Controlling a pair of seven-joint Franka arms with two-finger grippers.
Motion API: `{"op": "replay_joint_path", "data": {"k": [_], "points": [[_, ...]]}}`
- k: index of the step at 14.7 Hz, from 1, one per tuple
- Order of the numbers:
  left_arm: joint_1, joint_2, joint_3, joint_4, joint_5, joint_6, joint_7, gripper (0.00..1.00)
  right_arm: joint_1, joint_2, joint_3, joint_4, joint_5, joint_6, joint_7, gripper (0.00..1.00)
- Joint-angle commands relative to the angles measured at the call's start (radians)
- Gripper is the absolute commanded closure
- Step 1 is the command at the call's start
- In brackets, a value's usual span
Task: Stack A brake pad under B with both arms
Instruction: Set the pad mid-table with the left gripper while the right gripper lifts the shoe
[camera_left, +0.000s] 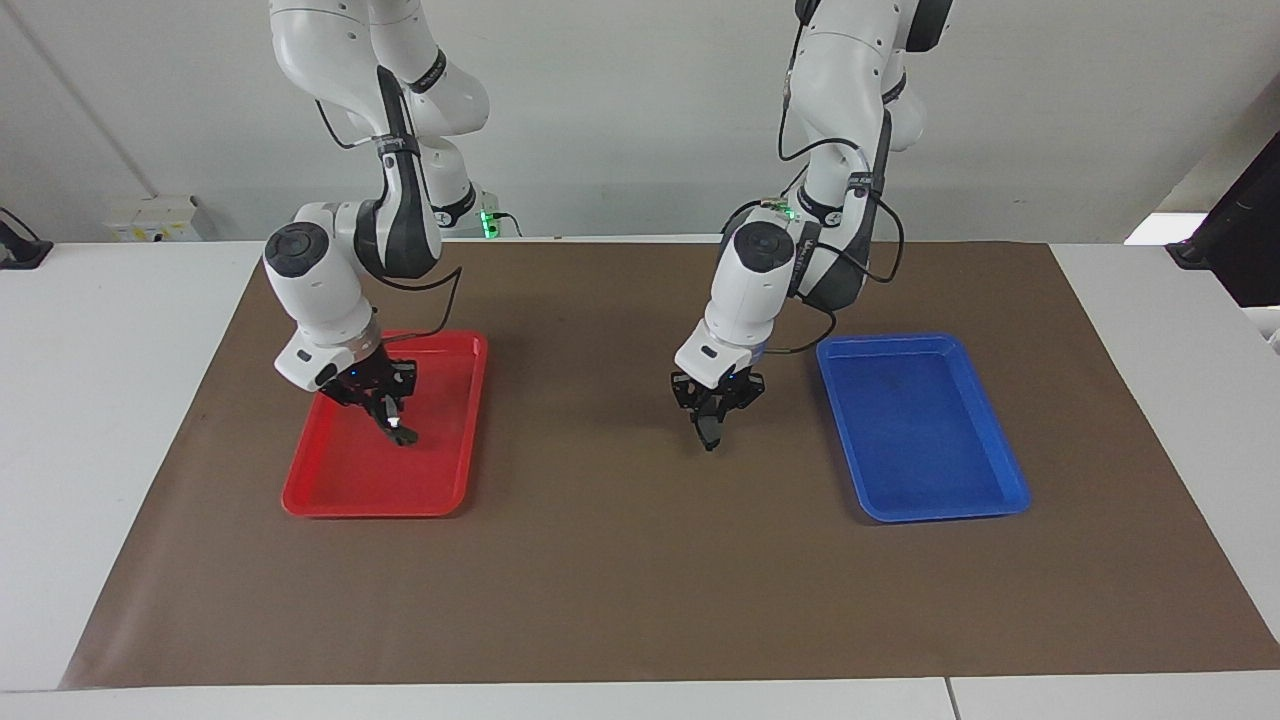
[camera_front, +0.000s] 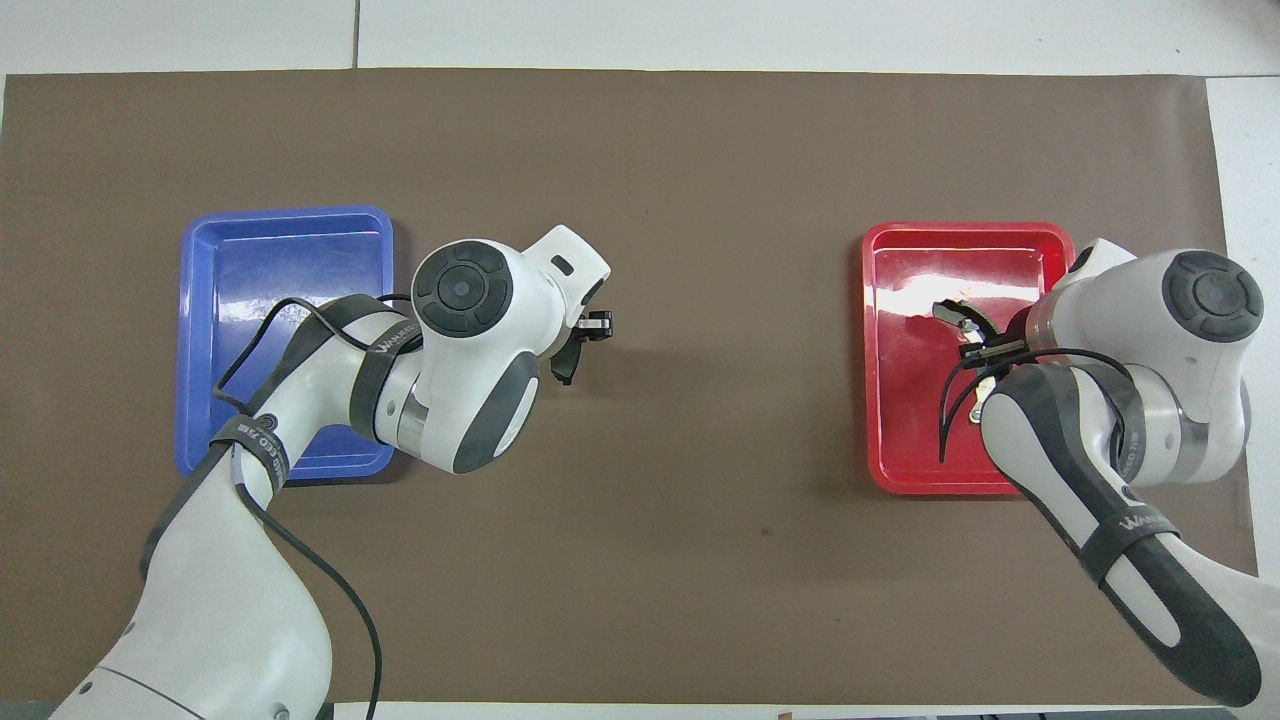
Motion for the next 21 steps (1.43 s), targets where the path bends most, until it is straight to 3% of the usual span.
{"op": "replay_joint_path", "data": {"k": [1, 2, 3, 4, 7, 10, 16, 21], "points": [[-0.029, 0.058, 0.015, 0.029, -0.016, 0.039, -0.033, 0.92, -0.009, -0.006, 0.008, 0.016, 0.02, -0.025, -0.02, 1.0], [-0.027, 0.063, 0.015, 0.026, -0.016, 0.048, -0.033, 0.85, -0.009, -0.006, 0.008, 0.015, 0.02, -0.027, -0.02, 1.0], [-0.027, 0.063, 0.015, 0.026, -0.016, 0.039, -0.033, 0.53, -0.009, -0.006, 0.008, 0.016, 0.02, -0.025, -0.02, 1.0], [-0.024, 0.061, 0.015, 0.021, -0.016, 0.039, -0.037, 0.01, -0.009, -0.009, 0.008, 0.015, 0.02, -0.025, -0.02, 1.0], [-0.007, 0.043, 0.024, 0.02, -0.016, 0.021, -0.029, 0.0, -0.009, -0.009, 0.01, 0.015, 0.02, -0.025, -0.02, 1.0], [0.068, -0.037, 0.028, 0.023, -0.015, -0.046, -0.018, 0.0, -0.006, -0.003, 0.039, 0.029, 0.02, -0.039, 0.033, 1.0], [0.319, -0.175, 0.03, 0.041, -0.006, -0.279, 0.282, 0.0, -0.004, 0.083, 0.23, 0.237, 0.017, -0.157, 0.194, 1.0], [0.508, -0.204, 0.03, 0.18, 0.039, -0.552, 0.531, 0.0, 0.193, 0.285, 0.254, 0.496, -0.069, -0.207, 0.488, 1.0]]}}
